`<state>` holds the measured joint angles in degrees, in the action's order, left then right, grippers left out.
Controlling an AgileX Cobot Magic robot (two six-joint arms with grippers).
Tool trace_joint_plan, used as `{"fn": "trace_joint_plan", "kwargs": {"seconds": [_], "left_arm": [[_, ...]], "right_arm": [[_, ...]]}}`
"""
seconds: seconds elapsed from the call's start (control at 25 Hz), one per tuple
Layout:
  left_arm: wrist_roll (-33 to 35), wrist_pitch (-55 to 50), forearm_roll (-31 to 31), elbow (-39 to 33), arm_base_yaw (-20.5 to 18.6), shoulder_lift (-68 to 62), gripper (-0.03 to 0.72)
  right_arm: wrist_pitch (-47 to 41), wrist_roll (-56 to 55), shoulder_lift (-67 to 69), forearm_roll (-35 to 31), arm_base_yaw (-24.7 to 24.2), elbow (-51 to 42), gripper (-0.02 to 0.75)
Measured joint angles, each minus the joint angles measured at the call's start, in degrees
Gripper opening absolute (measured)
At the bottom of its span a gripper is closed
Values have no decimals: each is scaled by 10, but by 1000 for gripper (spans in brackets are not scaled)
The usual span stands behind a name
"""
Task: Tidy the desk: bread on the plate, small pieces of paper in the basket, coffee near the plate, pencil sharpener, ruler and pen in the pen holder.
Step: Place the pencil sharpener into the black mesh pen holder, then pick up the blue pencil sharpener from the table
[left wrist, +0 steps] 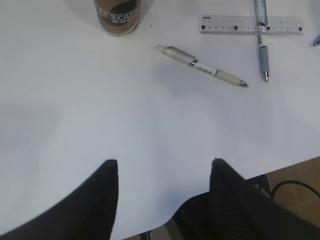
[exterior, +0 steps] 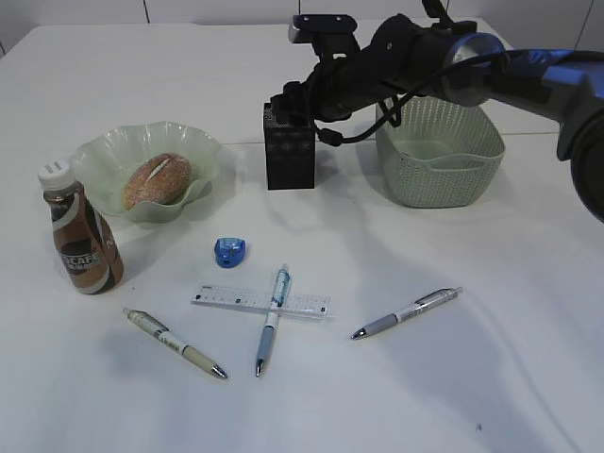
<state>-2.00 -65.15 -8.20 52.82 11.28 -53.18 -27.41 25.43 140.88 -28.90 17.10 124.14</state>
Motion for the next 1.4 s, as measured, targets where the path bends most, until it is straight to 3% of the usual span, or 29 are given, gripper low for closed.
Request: {"fn": "trace_joint_plan", "kwargs": {"seconds": [0.28, 0.6, 0.84, 1.12, 1.2, 1.24, 1.28, 1.32, 1.36, 1.4], "left_arm": [[0, -1, 0, 0, 0, 0, 412], [8, -1, 0, 0, 0, 0, 412], [20, -1, -18, 0, 0, 0, 402], [47, 0, -33, 36, 0, 0, 394], [53, 0, -41, 53, 0, 0, 394], [56, 0, -44, 61, 0, 0, 394], [57, 0, -47, 68, 0, 0, 394], [58, 0, -50, 72, 0, 0, 394], [59, 0, -56, 76, 0, 0, 394], [62, -1, -60, 80, 0, 0, 394]], "right_arm": [[-37, 1, 0, -6, 0, 10, 458], [-137, 1, -6, 6, 0, 86, 459], [-290, 1, -12, 31, 0, 167, 459], [-404, -13, -12, 43, -4, 199, 459], [-424, -40, -12, 58, -6, 199, 459], [-433, -86, -12, 116, -9, 200, 459], [-433, -86, -12, 116, -9, 200, 459], [-437, -135, -12, 188, -12, 200, 457], [-437, -135, -12, 188, -12, 200, 457], [-441, -180, -15, 247, -14, 200, 446]]}}
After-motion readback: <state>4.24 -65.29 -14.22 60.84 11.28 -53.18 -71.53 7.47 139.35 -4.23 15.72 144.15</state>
